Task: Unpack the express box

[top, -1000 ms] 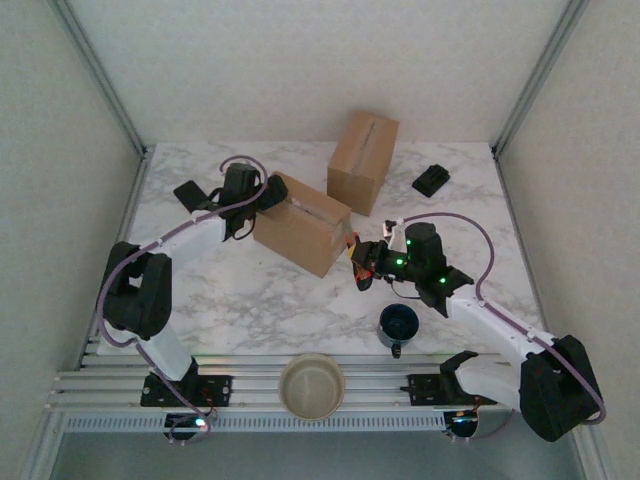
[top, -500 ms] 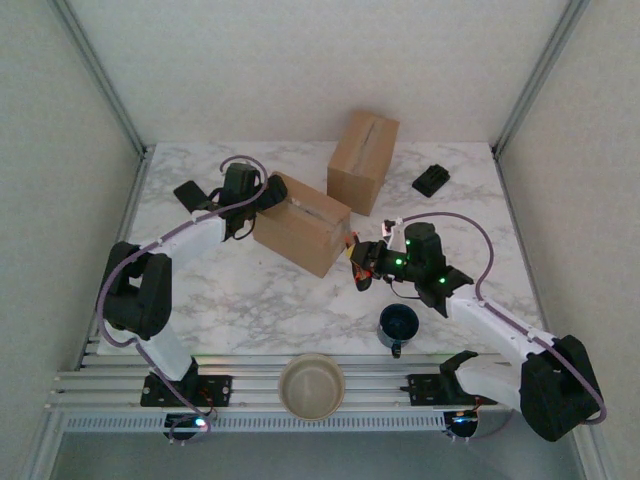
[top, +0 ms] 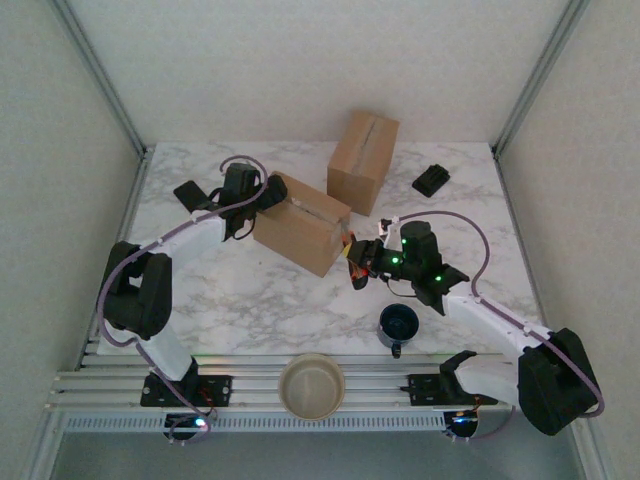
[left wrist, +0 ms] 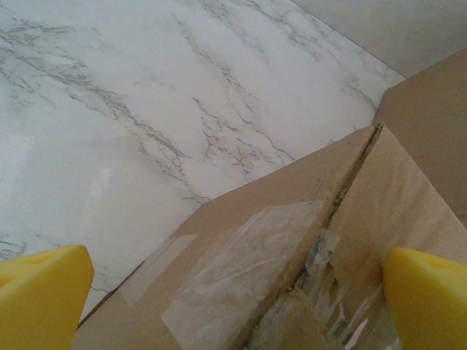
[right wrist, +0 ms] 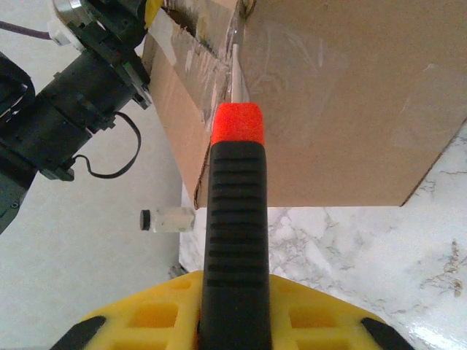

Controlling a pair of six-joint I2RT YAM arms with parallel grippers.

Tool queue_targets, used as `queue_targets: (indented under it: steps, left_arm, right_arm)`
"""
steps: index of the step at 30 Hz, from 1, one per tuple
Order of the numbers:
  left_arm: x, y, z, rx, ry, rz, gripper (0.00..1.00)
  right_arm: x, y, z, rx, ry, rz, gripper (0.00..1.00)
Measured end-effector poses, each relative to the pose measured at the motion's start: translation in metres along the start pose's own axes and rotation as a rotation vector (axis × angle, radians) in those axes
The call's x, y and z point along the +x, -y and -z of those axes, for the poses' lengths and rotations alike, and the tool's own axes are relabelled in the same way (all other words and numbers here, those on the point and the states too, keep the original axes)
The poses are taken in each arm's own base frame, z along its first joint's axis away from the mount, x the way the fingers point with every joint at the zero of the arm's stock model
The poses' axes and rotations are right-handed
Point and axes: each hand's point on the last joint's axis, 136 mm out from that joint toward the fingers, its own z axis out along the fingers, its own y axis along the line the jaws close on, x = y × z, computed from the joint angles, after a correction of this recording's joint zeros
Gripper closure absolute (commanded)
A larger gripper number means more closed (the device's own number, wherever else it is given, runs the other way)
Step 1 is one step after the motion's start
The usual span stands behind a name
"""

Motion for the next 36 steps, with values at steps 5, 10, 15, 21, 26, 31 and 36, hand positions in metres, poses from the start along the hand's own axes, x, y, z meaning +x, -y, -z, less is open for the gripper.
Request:
queue_targets:
  steps: [5, 10, 15, 21, 26, 31, 36]
  left_arm:
    - [-0.001, 0.000, -0.001, 0.001, 0.002, 0.001, 0.00]
    - [-0.001, 0.000, -0.002, 0.000, 0.002, 0.001, 0.00]
    - [-0.001, 0.000, -0.003, -0.002, 0.004, 0.000, 0.00]
    - [-0.001, 0.000, -0.003, -0.004, 0.004, 0.000, 0.00]
    - [-0.002, 0.000, -0.004, -0.006, 0.006, 0.000, 0.00]
    - [-0.002, 0.000, -0.004, -0.007, 0.006, 0.000, 0.00]
    - [-0.002, 0.000, -0.005, -0.007, 0.005, -0.001, 0.00]
  right_arm:
    - [0.000, -0.002, -0.004, -0.007, 0.009, -0.018, 1.00]
    - [0.002, -0.003, -0.006, -0.022, 0.017, -0.038, 1.00]
    - [0.004, -0.004, -0.008, -0.032, 0.025, -0.051, 1.00]
    - [0.007, -0.006, -0.010, -0.046, 0.033, -0.062, 1.00]
    - [0.011, -0.008, -0.012, -0.057, 0.031, -0.072, 1.00]
    - [0.015, -0.008, -0.013, -0.065, 0.031, -0.073, 1.00]
    - [0.020, -0.006, -0.015, -0.065, 0.033, -0.078, 1.00]
